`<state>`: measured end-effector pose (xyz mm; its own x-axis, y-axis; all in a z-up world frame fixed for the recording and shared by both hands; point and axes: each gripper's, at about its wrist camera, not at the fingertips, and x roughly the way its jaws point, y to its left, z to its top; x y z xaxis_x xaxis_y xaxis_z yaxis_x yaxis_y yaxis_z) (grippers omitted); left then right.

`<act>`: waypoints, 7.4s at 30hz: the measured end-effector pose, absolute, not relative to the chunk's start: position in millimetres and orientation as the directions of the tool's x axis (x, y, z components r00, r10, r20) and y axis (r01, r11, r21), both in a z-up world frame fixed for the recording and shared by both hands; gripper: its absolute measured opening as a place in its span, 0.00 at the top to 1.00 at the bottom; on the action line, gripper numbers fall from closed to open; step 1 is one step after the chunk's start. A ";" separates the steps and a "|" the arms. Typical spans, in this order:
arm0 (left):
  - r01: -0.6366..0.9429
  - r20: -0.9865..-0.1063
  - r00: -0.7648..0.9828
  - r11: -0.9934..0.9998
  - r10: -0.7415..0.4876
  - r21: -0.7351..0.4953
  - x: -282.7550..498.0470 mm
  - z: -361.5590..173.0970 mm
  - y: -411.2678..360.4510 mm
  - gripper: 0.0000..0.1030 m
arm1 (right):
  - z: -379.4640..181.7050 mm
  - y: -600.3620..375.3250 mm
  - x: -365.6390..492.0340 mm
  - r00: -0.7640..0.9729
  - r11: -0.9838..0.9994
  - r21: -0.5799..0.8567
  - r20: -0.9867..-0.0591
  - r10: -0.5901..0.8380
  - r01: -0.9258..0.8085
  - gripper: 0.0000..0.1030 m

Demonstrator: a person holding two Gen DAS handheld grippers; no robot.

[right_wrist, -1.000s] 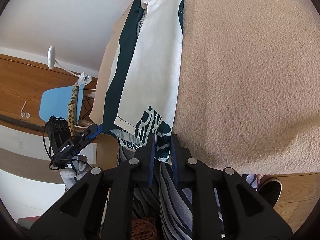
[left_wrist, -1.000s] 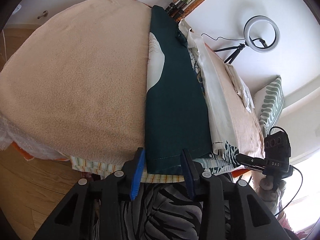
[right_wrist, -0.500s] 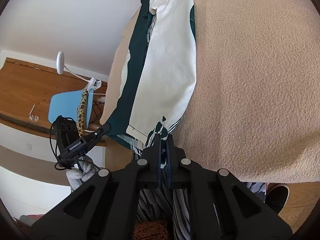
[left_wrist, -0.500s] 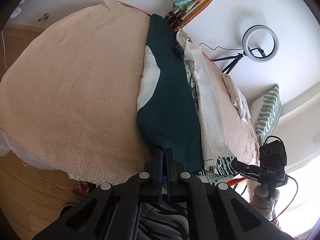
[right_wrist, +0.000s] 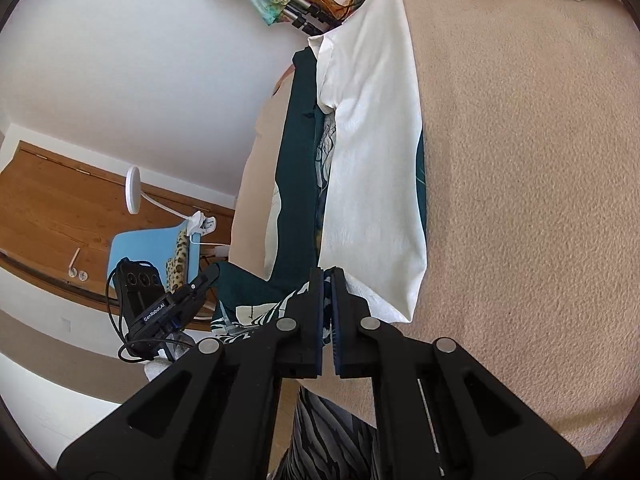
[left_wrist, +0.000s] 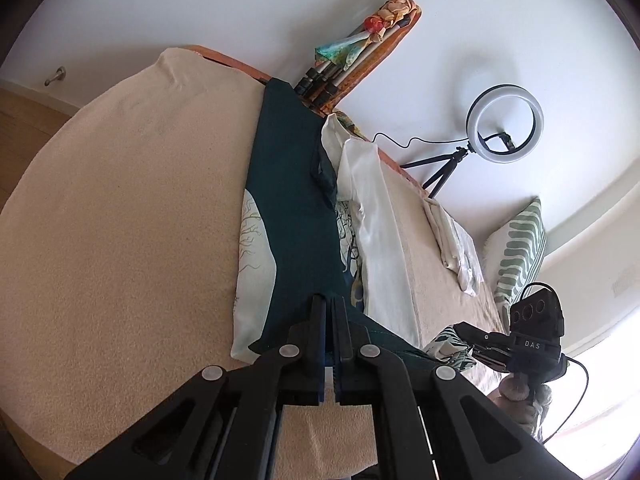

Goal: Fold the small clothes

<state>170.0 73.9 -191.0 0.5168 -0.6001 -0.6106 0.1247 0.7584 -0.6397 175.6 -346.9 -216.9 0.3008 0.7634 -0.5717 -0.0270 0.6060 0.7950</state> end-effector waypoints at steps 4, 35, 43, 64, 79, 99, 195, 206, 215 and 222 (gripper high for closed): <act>0.127 -0.609 0.534 0.767 -0.587 -0.628 204.5 -193.4 70.7 1.00 | -212.4 -347.7 209.6 0.340 0.621 0.783 -0.580 0.740 -0.017 0.95; 0.155 -0.674 0.590 0.881 -0.445 -0.446 271.5 -198.9 71.3 0.71 | -208.2 -341.6 280.5 0.397 0.816 0.575 -0.737 0.547 -0.057 0.60; 0.150 -0.696 0.575 0.892 -0.430 -0.427 325.2 -202.3 66.8 0.55 | -208.4 -333.2 318.4 0.427 0.889 0.447 -0.787 0.445 -0.101 0.60; 0.059 -0.758 0.521 0.903 -0.392 -0.426 482.1 -249.8 44.9 0.44 | -260.8 -349.3 469.7 0.410 0.900 0.434 -0.813 0.414 -0.047 0.59; 0.072 -0.754 0.541 0.914 -0.372 -0.400 544.8 -254.6 36.2 0.36 | -271.6 -336.7 536.3 0.408 0.891 0.453 -0.807 0.427 -0.035 0.55; 0.142 -0.747 0.499 0.892 -0.439 -0.429 569.2 -240.2 40.0 1.00 | -267.6 -322.2 563.9 0.389 0.883 0.459 -0.799 0.459 -0.099 0.93; 0.188 -0.724 0.497 0.874 -0.478 -0.448 198.2 -202.3 93.2 0.69 | -171.6 -340.3 194.8 0.404 0.862 0.496 -0.771 0.492 -0.104 0.89; 0.328 -0.695 0.533 0.875 -0.482 -0.356 286.3 -162.6 -2.4 0.69 | -136.0 -266.8 303.4 0.382 0.822 0.488 -0.728 0.569 -0.294 0.89; 0.351 -0.767 0.471 0.890 -0.436 -0.291 323.3 -211.8 -45.4 0.70 | -187.8 -219.3 351.5 0.319 0.842 0.433 -0.788 0.527 -0.321 0.89; 0.374 -0.777 0.485 0.898 -0.402 -0.231 318.3 -252.8 -48.7 0.65 | -234.0 -215.0 348.5 0.270 0.875 0.371 -0.848 0.456 -0.313 0.89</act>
<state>318.3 -48.7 -252.7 0.4846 -0.4019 -0.7770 0.3742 0.8981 -0.2311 348.5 -215.0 -234.0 0.2695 0.4558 -0.8483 -0.3127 0.8746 0.3706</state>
